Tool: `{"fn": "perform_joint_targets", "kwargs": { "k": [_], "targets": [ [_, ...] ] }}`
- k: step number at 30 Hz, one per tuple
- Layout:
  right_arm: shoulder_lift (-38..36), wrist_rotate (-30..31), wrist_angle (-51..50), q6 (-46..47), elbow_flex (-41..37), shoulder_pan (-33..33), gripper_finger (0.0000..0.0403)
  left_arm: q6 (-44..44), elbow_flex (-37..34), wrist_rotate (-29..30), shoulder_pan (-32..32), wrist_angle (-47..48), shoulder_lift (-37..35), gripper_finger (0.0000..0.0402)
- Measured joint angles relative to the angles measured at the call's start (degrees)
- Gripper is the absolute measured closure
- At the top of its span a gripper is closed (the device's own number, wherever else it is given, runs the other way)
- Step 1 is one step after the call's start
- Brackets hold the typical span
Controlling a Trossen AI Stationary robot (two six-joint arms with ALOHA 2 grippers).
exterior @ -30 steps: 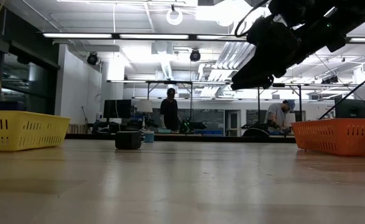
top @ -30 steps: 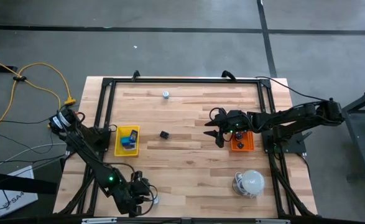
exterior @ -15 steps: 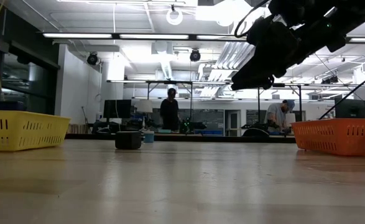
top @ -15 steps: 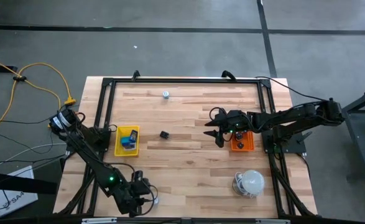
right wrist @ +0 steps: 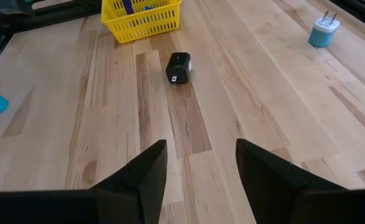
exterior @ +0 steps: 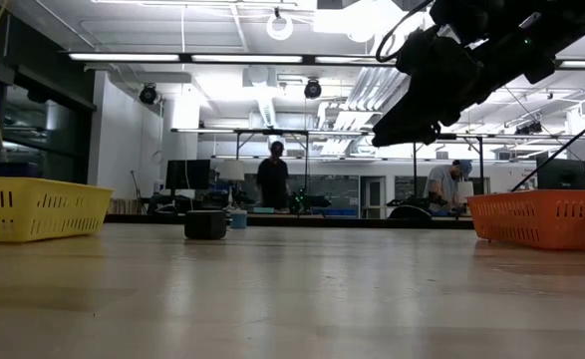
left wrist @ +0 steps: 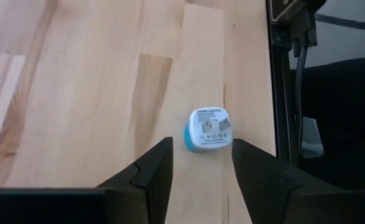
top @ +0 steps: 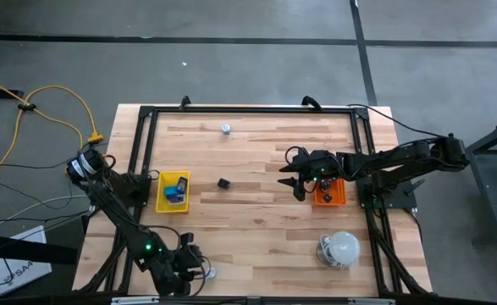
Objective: Pick & Place Office items
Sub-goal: Put the bottom blue white charger adapter into the orange bin
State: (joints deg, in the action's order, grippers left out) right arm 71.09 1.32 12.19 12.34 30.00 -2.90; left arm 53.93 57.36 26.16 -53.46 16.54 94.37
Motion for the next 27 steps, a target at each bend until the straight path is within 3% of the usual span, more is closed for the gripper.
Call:
{"fn": "perform_joint_targets", "kwargs": {
  "k": [7, 27],
  "targets": [
    [0.00, 0.00, -0.02, -0.04, 0.00, 0.00, 0.0224, 0.94, -0.04, 0.39, -1.23, -2.02, 4.98, 0.0242],
    [0.00, 0.04, -0.02, 0.05, 0.00, 0.00, 0.0224, 2.57, 0.00, 2.18, -2.44, -4.29, 9.23, 0.0242]
  ]
}}
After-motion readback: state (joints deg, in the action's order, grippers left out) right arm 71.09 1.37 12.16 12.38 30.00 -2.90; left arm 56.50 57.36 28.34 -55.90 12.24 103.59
